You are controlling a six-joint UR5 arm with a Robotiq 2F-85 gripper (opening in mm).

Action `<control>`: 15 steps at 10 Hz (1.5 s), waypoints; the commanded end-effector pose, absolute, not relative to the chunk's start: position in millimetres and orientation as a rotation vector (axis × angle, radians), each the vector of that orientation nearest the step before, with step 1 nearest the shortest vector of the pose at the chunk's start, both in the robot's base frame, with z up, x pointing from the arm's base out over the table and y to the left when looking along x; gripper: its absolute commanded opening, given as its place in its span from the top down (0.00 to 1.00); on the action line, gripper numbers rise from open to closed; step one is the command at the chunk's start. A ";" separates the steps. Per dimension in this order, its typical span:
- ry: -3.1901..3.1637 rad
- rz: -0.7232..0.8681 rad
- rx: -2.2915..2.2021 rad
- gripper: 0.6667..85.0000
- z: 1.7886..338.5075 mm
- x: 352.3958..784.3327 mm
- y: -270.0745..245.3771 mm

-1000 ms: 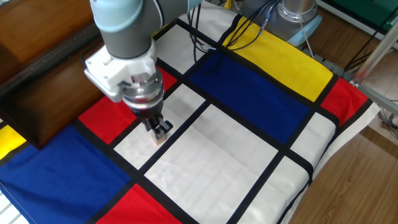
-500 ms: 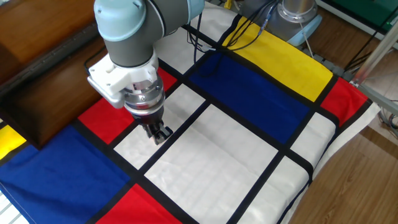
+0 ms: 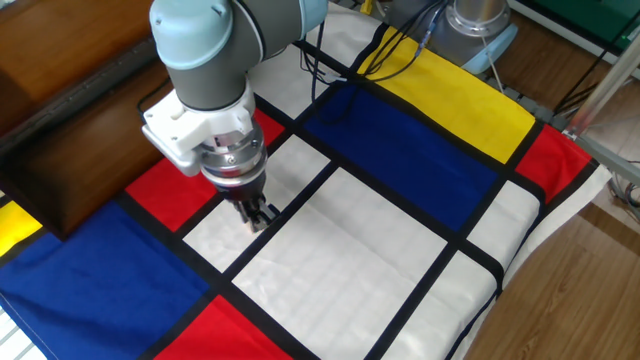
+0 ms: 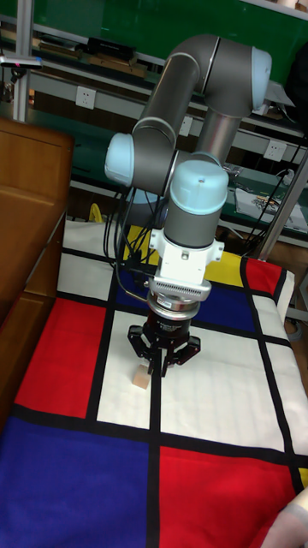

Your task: Put the object on the shelf

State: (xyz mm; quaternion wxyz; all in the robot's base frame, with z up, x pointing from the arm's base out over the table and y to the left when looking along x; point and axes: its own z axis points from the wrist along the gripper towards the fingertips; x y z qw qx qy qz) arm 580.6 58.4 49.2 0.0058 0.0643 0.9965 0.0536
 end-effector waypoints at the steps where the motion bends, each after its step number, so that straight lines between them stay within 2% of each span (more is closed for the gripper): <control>1: 3.118 0.224 0.211 0.64 51.1 580.8 66.5; 4: 3.097 0.212 0.205 0.60 51.0 586.4 64.5; 8: 3.095 0.125 0.122 0.62 49.6 587.9 50.3; 12: 3.079 0.157 0.069 0.59 2.1 598.6 38.3; 15: 3.098 0.130 0.025 0.55 14.6 587.8 33.1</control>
